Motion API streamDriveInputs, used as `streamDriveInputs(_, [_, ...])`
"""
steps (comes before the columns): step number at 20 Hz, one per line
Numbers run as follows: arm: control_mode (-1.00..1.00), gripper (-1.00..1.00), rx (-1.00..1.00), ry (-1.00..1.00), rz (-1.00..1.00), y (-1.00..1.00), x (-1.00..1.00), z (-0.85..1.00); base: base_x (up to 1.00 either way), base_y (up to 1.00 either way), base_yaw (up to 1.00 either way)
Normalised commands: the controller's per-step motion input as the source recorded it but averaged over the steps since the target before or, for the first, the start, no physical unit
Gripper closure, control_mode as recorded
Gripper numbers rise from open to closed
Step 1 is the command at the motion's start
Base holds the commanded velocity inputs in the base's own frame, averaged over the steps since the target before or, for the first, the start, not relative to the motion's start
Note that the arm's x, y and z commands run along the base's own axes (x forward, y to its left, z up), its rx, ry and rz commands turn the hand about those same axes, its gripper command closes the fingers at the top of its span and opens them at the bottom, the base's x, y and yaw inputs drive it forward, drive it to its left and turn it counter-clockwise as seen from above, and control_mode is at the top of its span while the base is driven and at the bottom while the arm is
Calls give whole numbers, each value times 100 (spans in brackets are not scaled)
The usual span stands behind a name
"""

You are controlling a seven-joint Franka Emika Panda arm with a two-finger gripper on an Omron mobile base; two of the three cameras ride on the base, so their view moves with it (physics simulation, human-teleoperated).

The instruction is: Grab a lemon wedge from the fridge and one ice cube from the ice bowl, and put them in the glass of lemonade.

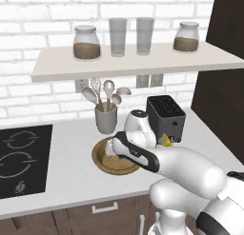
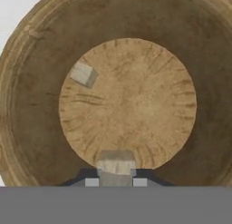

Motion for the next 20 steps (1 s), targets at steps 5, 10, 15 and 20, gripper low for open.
streamDriveInputs(5, [-100,100,10,-6,0,-2,-3,18,0,0,0])
streamDriveInputs(10, [-100,100,7,-2,0,0,-6,20,0,0,0])
streamDriveInputs(15, [-100,100,-15,-2,1,4,-2,78,0,0,0])
streamDriveInputs(20, [-100,100,9,-10,1,-42,-34,26,0,0,0])
